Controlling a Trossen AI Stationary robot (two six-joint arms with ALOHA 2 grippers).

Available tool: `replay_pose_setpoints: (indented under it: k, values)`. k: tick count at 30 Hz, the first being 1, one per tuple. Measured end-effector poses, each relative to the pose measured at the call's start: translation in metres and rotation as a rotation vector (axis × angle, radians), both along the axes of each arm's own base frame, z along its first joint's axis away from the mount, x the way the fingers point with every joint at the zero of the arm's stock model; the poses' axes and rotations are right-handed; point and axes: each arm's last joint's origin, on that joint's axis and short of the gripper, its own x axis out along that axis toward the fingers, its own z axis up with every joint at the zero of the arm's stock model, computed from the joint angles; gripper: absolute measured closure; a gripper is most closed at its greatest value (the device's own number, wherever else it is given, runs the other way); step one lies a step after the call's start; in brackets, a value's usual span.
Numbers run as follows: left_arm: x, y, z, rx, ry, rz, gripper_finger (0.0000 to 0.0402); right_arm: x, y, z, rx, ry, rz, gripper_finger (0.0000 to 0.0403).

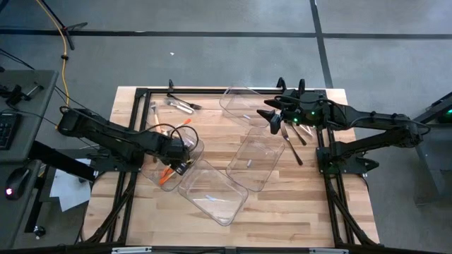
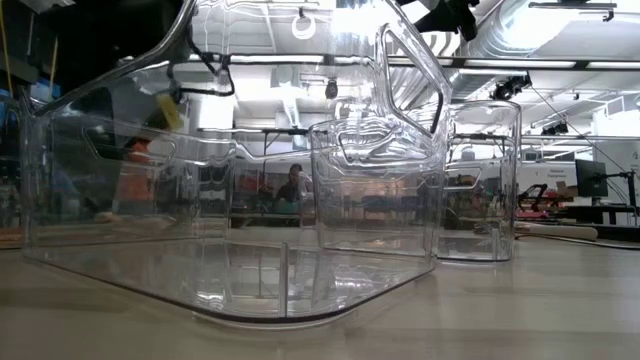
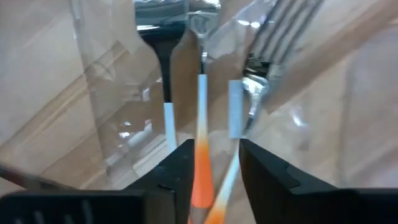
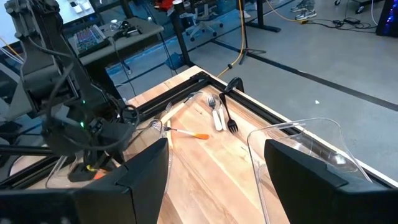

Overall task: Sort silverware by color (type)
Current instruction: Put the orange fork into the middle left transparent bin

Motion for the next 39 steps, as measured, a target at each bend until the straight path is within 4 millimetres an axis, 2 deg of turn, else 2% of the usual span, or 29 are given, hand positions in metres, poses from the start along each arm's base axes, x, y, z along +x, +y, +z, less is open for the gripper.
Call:
replay_pose_setpoints:
  k: [5,8,11,18,23,28,32,35,39]
  values:
    - [-0.013,0.011,0.025,-0.105,-0.07,0.042,0.0244,0.0,0.0,0.0,-0.007,0.003,0.002,0.0153]
    - [-0.025,0.021,0.055,-0.114,-0.143,0.09,0.0233,0.0,0.0,0.0,-0.007,0.003,0.002,0.0153]
    - [-0.037,0.031,0.091,-0.073,-0.29,0.118,0.023,0.0,0.0,0.0,-0.007,0.003,0.002,0.0153]
    - [-0.058,0.045,0.172,0.234,-0.753,0.051,0.0229,0.0,0.0,0.0,-0.007,0.003,0.002,0.0153]
    - [-0.057,0.049,0.211,0.496,-1.07,-0.031,0.0229,0.0,0.0,0.0,-0.008,0.003,-0.001,0.0153]
    - [-0.05,0.051,0.23,0.721,-1.203,-0.15,0.0229,0.0,-0.001,0.001,-0.016,-0.011,-0.021,0.0153]
    - [-0.042,0.052,0.237,0.839,-1.232,-0.216,0.0229,0.001,-0.001,0.003,-0.021,-0.026,-0.026,0.0153]
    - [-0.035,0.053,0.235,0.887,-1.231,-0.247,0.0229,0.001,0.0,0.004,-0.037,-0.025,0.014,0.0153]
    - [-0.025,0.052,0.219,0.861,-1.285,-0.28,0.0229,0.002,0.001,0.005,-0.066,-0.024,0.051,0.0153]
